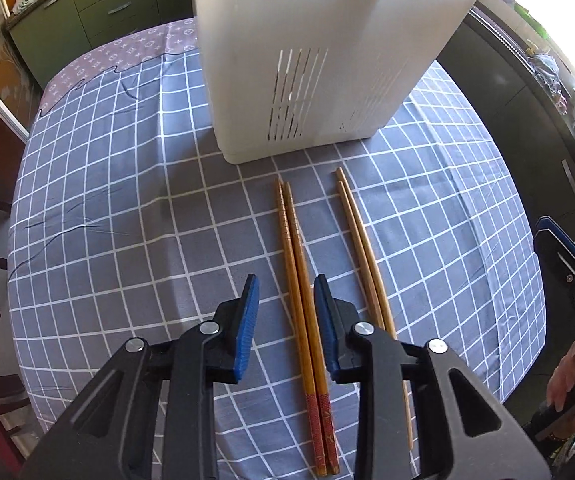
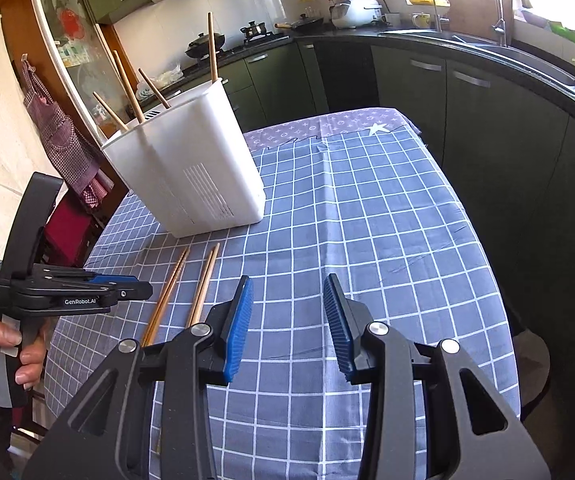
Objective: Organize utensils
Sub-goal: 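Move both grippers back down to the remaining chopsticks on the cloth, then close the left gripper on a wooden chopstick and lift it upright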
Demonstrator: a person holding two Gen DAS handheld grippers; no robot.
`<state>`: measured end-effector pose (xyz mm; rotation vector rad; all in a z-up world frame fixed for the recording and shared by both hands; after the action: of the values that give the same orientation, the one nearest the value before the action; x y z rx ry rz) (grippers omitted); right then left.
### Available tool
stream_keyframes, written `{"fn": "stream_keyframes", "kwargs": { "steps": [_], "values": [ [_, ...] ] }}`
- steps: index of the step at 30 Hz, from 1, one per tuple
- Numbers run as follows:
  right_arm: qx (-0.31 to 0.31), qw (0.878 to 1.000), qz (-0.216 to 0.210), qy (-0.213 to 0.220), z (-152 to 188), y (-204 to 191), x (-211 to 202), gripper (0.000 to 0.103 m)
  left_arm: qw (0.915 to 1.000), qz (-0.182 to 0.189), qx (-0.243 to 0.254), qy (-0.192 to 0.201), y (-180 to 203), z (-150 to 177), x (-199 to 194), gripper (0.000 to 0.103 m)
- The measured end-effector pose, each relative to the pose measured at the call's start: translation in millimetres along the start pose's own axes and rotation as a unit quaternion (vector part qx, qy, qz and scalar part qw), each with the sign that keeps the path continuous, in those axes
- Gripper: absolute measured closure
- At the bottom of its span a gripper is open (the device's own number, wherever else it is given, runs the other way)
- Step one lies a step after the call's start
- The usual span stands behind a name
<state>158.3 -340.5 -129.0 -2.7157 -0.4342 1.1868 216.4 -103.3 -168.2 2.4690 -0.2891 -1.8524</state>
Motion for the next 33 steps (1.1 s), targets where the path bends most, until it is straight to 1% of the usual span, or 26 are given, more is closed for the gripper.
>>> {"fn": "stream_keyframes", "kwargs": {
  "steps": [5,16,18,19,20,23,27,33],
  "values": [
    [0.002,1.000,-0.005,-0.003,-2.4,-0.6,2.9,0.065,0.9999,-0.012,0.004,-0.010,2.6,0.0,11.1,0.082],
    [0.002,1.000,-0.012,-0.010,-4.7,-4.3,7.9,0.065,0.9991,-0.037,0.014,-0.014,10.8,-7.4,28.8,0.084],
    [0.000,1.000,-0.012,-0.011,-4.5,-6.1,8.6,0.062,0.9988,-0.043,0.019,-0.012,16.3,-8.0,30.8,0.084],
    [-0.001,1.000,-0.013,-0.012,-4.4,-7.4,9.2,0.062,0.9988,-0.044,0.020,-0.011,17.7,-8.8,31.4,0.086],
    [-0.003,1.000,-0.013,-0.013,-4.3,-8.7,9.8,0.062,0.9987,-0.047,0.019,-0.010,18.9,-9.7,32.4,0.093],
    [-0.007,1.000,-0.014,-0.015,-4.2,-12.1,11.5,0.062,0.9991,-0.041,0.012,-0.008,18.3,-11.3,33.1,0.097],
    [-0.010,1.000,-0.013,-0.020,-5.0,-14.6,15.1,0.062,0.9994,-0.029,0.006,0.017,7.5,-14.3,17.2,0.097],
    [-0.021,0.999,-0.026,-0.039,-7.7,-25.6,29.4,0.062,0.9968,-0.003,-0.003,0.080,-2.3,-13.1,-30.5,0.097]
  ]
}}
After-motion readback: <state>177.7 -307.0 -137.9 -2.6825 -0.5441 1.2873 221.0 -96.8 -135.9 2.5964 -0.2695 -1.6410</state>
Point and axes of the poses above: each gripper's, at about its wrist camera, not at the fingertips, and x roughly the way its jaws point, y to its right, z to its underside, the point moved 2 cm from there along x, roughly the way its jaws point, and after that the axes turned 6 degrees about -x, right-handed, at the moved point
